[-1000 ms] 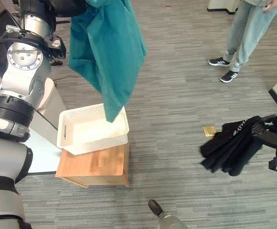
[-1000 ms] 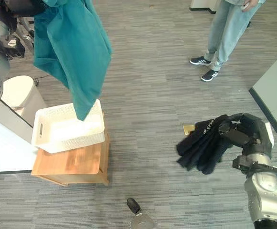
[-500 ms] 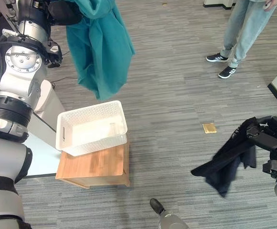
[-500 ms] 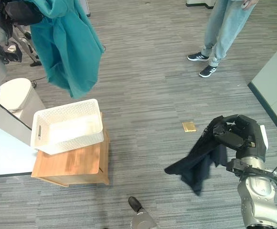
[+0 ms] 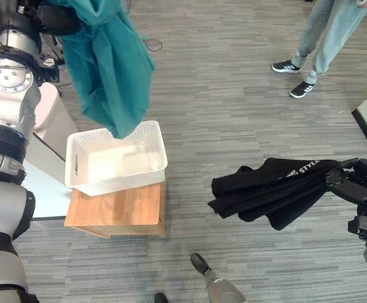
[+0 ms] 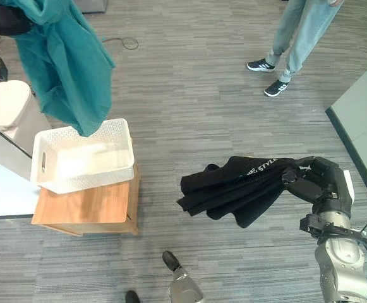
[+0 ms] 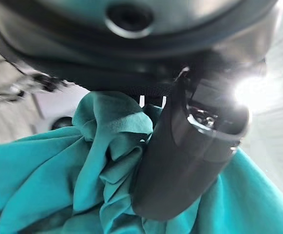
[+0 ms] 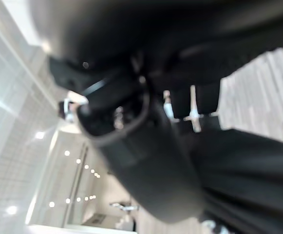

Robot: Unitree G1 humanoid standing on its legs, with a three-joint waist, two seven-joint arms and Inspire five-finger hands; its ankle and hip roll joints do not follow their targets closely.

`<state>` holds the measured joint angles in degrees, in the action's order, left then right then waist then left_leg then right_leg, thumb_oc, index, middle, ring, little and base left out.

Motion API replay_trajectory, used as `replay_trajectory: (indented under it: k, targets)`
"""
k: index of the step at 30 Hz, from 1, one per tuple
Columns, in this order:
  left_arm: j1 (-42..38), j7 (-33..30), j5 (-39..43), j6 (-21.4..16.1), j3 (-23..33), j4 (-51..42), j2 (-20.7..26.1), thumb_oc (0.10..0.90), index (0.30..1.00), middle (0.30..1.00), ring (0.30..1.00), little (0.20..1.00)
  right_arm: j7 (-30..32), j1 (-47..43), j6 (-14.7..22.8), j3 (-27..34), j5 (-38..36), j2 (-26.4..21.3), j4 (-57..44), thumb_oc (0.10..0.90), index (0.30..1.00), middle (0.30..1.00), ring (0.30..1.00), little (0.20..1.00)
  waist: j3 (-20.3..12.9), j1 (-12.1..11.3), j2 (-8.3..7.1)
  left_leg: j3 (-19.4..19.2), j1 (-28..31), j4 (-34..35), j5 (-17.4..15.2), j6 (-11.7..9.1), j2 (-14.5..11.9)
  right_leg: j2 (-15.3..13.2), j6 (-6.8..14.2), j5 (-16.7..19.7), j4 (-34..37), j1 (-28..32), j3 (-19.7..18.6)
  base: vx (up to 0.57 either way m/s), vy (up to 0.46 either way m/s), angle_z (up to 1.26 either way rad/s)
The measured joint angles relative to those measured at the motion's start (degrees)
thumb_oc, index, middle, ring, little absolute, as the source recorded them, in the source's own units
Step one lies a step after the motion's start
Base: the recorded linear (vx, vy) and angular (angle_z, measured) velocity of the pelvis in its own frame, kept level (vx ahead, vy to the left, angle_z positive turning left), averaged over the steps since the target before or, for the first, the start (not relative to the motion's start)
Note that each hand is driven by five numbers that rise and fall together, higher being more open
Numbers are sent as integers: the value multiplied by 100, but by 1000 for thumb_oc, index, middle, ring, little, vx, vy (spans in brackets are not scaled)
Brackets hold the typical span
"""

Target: Pick up bed clothes into laundry basket.

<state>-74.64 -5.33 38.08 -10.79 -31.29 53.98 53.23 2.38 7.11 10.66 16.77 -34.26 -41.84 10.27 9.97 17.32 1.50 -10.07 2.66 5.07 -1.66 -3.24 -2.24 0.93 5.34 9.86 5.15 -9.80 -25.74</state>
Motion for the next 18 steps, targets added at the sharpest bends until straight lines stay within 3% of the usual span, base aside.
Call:
replay_trajectory:
  k: [18]
  targets:
    - [-45, -6, -241, 56, 39, 282, 145, 400, 300, 300, 300, 300, 94, 441, 4, 115, 21, 205, -235, 400, 300, 300, 300, 300, 293, -33, -562, -144, -389, -3, 24, -95, -113, 147, -58, 154, -3, -455, -25, -25, 1, -4]
